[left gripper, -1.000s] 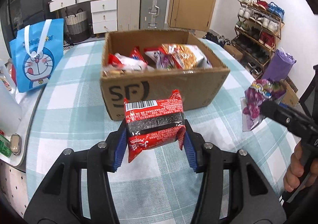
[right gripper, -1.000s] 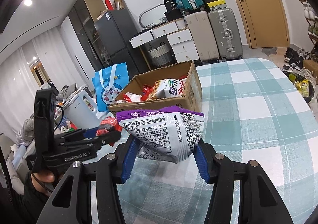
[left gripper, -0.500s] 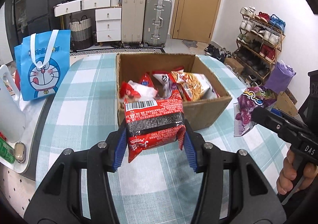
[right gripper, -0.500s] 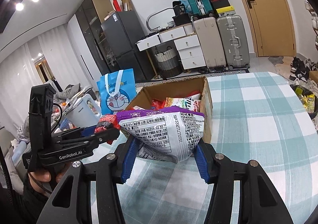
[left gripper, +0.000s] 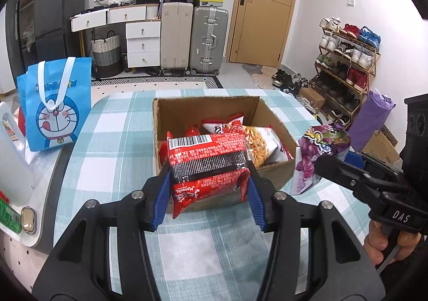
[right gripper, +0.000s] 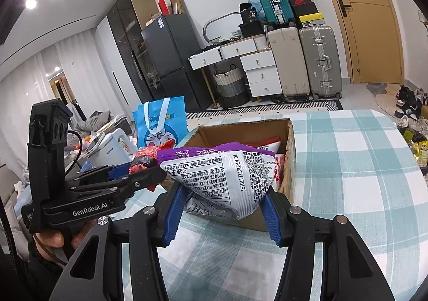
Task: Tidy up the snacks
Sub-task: 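Carry both held packs over the SF box, then open both tools to drop the packs into the box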
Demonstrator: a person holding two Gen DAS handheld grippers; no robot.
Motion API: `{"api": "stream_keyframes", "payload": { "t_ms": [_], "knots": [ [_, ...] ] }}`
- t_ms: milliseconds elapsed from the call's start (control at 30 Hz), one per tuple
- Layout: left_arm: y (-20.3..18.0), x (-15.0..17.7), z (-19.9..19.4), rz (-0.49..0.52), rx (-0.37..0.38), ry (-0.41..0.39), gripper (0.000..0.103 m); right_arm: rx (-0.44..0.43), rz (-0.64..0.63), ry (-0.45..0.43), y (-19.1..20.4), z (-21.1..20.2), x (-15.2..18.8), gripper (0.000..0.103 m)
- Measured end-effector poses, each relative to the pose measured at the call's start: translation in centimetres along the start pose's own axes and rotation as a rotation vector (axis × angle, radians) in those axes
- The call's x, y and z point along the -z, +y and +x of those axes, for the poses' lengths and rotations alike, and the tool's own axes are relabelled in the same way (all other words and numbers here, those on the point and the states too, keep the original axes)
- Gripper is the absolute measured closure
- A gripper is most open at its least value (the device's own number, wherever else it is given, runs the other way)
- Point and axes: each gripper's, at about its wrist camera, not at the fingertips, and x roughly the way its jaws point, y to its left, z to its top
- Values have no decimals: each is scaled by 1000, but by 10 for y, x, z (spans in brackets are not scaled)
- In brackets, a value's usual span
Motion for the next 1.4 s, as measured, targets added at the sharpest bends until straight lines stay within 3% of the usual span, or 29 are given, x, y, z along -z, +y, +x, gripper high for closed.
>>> {"api": "stream_keyframes", "payload": {
  "t_ms": [733, 1400],
  "knots": [
    [4, -28, 43, -3, 3, 5, 55, 34, 62, -9, -14, 39, -28, 50],
    [12, -31, 97, 20, -37, 37, 55, 49, 124, -31, -26, 78, -40, 49]
  ]
}}
